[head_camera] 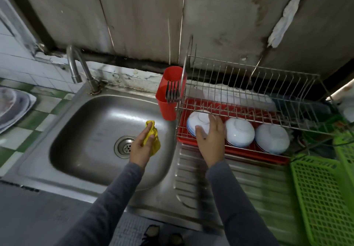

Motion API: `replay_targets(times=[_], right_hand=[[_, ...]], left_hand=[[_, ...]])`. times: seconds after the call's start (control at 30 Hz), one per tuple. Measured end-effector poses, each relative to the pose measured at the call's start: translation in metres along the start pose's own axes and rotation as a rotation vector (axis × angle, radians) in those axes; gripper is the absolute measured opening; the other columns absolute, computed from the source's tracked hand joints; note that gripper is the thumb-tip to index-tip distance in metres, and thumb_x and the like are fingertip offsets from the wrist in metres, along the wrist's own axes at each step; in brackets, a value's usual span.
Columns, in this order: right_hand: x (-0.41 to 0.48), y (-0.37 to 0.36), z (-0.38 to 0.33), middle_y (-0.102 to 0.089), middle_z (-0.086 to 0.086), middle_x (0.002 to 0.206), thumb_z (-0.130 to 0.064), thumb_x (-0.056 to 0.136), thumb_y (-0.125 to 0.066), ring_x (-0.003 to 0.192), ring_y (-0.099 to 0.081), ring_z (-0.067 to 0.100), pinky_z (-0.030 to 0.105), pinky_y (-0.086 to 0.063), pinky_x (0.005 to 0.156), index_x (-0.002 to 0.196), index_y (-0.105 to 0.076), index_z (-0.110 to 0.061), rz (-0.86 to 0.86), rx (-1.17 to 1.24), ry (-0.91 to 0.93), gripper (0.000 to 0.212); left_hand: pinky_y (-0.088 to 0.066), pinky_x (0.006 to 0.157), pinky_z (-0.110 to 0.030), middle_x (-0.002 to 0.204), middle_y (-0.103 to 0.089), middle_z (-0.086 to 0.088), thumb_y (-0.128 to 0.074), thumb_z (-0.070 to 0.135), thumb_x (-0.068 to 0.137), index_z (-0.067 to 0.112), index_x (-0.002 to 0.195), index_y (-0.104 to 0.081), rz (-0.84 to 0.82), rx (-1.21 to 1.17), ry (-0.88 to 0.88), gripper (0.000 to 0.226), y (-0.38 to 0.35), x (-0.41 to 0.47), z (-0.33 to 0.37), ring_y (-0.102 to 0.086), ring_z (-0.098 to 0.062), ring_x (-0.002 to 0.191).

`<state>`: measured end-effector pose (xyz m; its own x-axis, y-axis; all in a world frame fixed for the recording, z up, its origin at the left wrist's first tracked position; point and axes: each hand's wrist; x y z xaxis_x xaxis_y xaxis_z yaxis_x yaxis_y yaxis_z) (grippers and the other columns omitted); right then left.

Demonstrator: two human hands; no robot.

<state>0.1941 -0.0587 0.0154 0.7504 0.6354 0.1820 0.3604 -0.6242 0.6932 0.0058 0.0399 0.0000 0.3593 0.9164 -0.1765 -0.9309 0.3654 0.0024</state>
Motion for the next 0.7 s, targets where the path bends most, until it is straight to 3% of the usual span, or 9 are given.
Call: replay_targets(times=[0.13, 0.23, 0.37, 0.5, 0.7], right_hand=[[-0.021, 0.0, -0.007, -0.044, 0.017, 0.149, -0.02, 0.097, -0.06, 0.139, -0.039, 0.03, 0.033, -0.032, 0.113, 0.139, -0.052, -0.004, -0.003, 0.0, 0.111, 0.046], [-0.034, -0.004, -0.015, -0.055, 0.017, 0.132, -0.015, 0.094, -0.064, 0.123, -0.052, 0.031, 0.04, -0.049, 0.102, 0.128, -0.059, -0.001, 0.008, 0.019, 0.21, 0.037], [-0.048, -0.012, -0.028, -0.061, 0.014, 0.117, -0.013, 0.092, -0.062, 0.109, -0.056, 0.028, 0.043, -0.053, 0.093, 0.118, -0.064, -0.002, -0.053, 0.054, 0.343, 0.028], [-0.058, -0.025, -0.05, -0.061, 0.013, 0.115, -0.018, 0.093, -0.061, 0.106, -0.056, 0.029, 0.04, -0.05, 0.091, 0.116, -0.063, -0.004, -0.239, 0.036, 0.408, 0.027], [-0.074, -0.062, -0.107, -0.06, 0.014, 0.124, -0.021, 0.098, -0.053, 0.118, -0.051, 0.029, 0.037, -0.041, 0.099, 0.124, -0.06, -0.004, -0.613, -0.158, 0.562, 0.032]], left_hand=[[-0.042, 0.111, -0.043, 0.141, -0.052, 0.0, -0.054, 0.012, 0.101, 0.039, 0.133, -0.052, 0.034, -0.023, -0.036, 0.041, -0.005, -0.009, -0.002, -0.051, -0.019, 0.129], [-0.044, 0.109, -0.037, 0.139, -0.052, 0.003, -0.054, 0.011, 0.101, 0.037, 0.133, -0.051, 0.072, -0.042, -0.062, 0.041, -0.004, -0.019, 0.0, -0.052, -0.017, 0.128], [-0.044, 0.107, -0.033, 0.132, -0.056, 0.004, -0.054, 0.014, 0.101, 0.033, 0.135, -0.05, 0.167, -0.017, -0.097, 0.039, 0.007, -0.033, 0.003, -0.053, -0.015, 0.122], [-0.043, 0.104, -0.032, 0.13, -0.053, 0.005, -0.054, 0.018, 0.102, 0.039, 0.133, -0.049, 0.239, 0.023, -0.11, 0.038, 0.034, -0.053, 0.002, -0.052, -0.016, 0.121], [-0.044, 0.106, -0.036, 0.13, -0.055, 0.003, -0.055, 0.014, 0.1, 0.035, 0.134, -0.051, 0.419, -0.04, -0.115, 0.04, 0.096, -0.082, 0.006, -0.054, -0.019, 0.121]])
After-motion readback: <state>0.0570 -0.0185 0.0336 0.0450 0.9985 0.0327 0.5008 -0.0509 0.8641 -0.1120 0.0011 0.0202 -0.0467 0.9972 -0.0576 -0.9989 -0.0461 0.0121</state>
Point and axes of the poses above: each hand's wrist, its own x-axis towards the middle knuckle, its own y-axis out of the back of the hand, z = x × y
